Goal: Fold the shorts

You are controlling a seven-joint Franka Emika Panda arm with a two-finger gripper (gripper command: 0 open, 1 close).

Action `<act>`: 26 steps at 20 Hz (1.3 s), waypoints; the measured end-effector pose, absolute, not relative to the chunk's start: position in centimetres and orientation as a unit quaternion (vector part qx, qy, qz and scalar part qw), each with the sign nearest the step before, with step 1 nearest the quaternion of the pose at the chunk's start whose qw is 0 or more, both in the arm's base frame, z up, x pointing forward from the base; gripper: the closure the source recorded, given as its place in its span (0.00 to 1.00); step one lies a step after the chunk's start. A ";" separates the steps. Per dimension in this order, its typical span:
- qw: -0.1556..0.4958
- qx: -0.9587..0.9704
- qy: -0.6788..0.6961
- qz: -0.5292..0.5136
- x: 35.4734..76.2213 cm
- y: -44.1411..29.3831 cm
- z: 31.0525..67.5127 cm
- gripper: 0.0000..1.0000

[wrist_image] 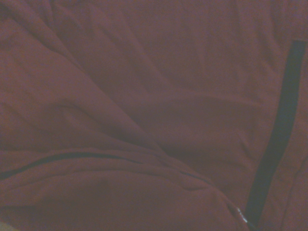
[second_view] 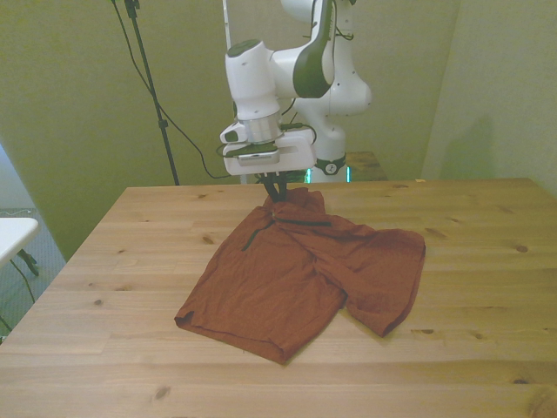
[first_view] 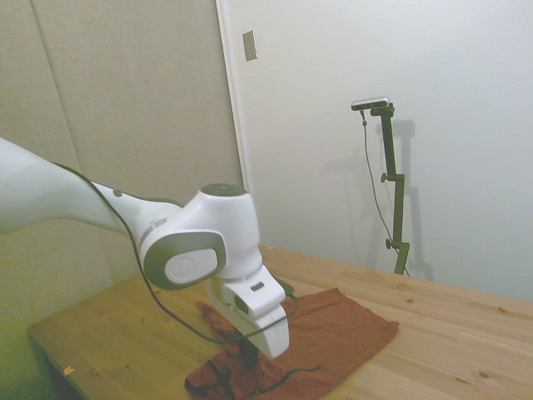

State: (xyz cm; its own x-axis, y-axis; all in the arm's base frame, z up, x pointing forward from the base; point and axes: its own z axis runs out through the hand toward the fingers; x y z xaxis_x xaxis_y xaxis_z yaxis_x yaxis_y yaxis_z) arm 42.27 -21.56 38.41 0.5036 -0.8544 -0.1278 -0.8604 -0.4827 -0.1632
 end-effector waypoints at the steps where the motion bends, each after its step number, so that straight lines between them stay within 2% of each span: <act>1: 0.114 -0.860 0.496 0.025 42.2 -22.2 38.3 0.00; 8: 0.137 -0.858 0.492 0.045 41.5 -22.8 40.0 0.00; 14: 0.167 -0.842 0.508 0.070 38.9 -25.3 37.2 0.00; 17: 0.170 -0.838 0.515 0.066 38.0 -26.5 37.3 0.00; 22: 0.165 -0.847 0.504 0.044 37.9 -26.1 39.6 0.00; 26: 0.136 -0.878 0.459 0.015 40.2 -21.7 44.5 0.00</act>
State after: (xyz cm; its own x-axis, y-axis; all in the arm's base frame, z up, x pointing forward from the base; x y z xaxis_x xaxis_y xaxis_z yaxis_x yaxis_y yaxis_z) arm 40.17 -21.72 44.54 0.5790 -0.8013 -0.1506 -0.8092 -0.5423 -0.2259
